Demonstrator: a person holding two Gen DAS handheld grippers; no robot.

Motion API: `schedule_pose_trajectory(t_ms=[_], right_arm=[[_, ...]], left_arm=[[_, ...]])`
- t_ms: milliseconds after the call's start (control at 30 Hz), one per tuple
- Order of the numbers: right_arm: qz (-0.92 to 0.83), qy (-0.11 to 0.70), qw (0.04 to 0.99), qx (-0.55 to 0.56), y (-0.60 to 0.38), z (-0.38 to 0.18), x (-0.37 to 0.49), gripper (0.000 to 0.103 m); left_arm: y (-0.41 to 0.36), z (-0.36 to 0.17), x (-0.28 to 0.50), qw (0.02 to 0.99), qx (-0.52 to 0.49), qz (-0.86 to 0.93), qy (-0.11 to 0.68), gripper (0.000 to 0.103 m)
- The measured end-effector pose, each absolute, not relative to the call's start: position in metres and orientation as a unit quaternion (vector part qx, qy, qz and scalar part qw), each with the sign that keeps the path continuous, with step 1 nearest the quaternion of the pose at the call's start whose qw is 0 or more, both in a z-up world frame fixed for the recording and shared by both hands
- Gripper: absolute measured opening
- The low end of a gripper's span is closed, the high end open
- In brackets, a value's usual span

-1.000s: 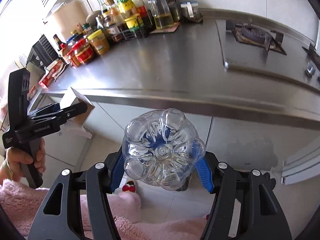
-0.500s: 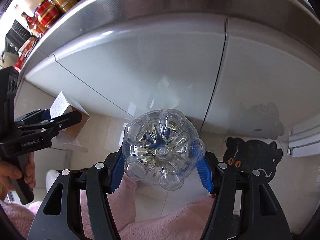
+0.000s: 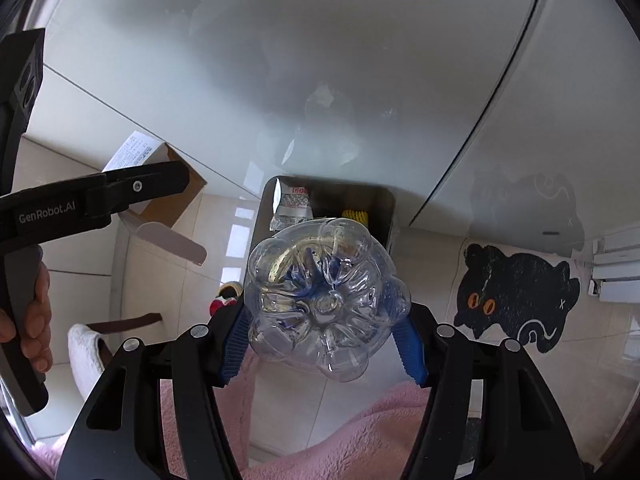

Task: Collect trash
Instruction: 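Carry the box and bottle down over the floor bin, then open both grippers to drop the box and bottle into the bin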

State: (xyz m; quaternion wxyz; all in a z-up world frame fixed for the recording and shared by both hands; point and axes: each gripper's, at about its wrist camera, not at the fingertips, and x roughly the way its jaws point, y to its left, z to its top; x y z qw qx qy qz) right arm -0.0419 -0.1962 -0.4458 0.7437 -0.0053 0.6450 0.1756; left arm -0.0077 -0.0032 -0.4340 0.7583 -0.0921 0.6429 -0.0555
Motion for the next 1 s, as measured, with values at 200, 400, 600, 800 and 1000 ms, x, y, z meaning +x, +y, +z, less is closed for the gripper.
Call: schedule_pose_trajectory(t_ms=[200,400,600,800,1000], right_arm=[[0.180,0.653,0.735,-0.035,-0.182,-0.472,-0.044,0.064],[0.167,0.654,0.738,-0.028,-0.179,-0.480,-0.042,0.064],[0.148,0.646,0.748,-0.033,-0.183,-0.477,-0.036,0.084],[0.145,0.640,0.754,-0.040,-0.185,-0.467,-0.038,0.095],[0.144,0.635,0.758,-0.034,-0.188,-0.456,-0.040,0.098]], left_arm=[[-0.005,-0.463,0.001,0.751,-0.093,-0.045,0.652,0.070],[-0.010,-0.474,0.007,0.750,-0.093,-0.041,0.654,0.072],[-0.006,-0.475,0.008,0.752,-0.097,-0.032,0.651,0.090],[-0.002,-0.469,0.008,0.754,-0.107,-0.028,0.648,0.095],[-0.002,-0.460,0.007,0.754,-0.105,-0.029,0.648,0.095]])
